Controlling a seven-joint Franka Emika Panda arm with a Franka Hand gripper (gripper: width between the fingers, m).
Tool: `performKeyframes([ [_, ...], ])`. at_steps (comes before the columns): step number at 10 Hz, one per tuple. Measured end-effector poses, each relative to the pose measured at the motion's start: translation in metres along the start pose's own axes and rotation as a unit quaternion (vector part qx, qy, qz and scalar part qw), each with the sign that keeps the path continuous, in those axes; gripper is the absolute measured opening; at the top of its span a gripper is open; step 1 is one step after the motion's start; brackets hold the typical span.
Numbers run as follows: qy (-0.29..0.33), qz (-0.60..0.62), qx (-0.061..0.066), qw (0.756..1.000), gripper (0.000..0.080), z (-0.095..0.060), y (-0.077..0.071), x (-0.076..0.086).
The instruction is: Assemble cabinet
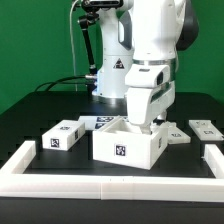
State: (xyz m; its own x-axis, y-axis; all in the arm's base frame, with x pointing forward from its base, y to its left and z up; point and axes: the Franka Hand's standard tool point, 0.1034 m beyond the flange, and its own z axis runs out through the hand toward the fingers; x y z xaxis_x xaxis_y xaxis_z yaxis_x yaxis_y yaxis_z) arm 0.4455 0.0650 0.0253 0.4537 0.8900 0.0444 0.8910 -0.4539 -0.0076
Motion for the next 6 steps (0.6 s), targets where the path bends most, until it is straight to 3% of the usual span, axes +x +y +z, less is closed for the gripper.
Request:
performKeyframes([
  [1, -0.001, 0.000, 0.001, 1.000, 0.0551, 0.0007, -0.0009, -0.0007],
  [2, -0.001, 0.000, 0.001, 1.000, 0.0551, 0.0008, -0.0010, -0.0008],
  [3, -0.001, 0.000, 0.001, 1.000, 0.0368, 0.0008, -0.0010, -0.0008],
  [4, -0.001, 0.000, 0.001, 1.000, 0.0233, 0.0008, -0.0010, -0.0008],
  [5, -0.001, 0.000, 0.001, 1.000, 0.0233, 0.0008, -0.0011, -0.0008],
  [6, -0.001, 0.000, 0.001, 1.000, 0.0058, 0.0008, -0.0011, -0.0008],
])
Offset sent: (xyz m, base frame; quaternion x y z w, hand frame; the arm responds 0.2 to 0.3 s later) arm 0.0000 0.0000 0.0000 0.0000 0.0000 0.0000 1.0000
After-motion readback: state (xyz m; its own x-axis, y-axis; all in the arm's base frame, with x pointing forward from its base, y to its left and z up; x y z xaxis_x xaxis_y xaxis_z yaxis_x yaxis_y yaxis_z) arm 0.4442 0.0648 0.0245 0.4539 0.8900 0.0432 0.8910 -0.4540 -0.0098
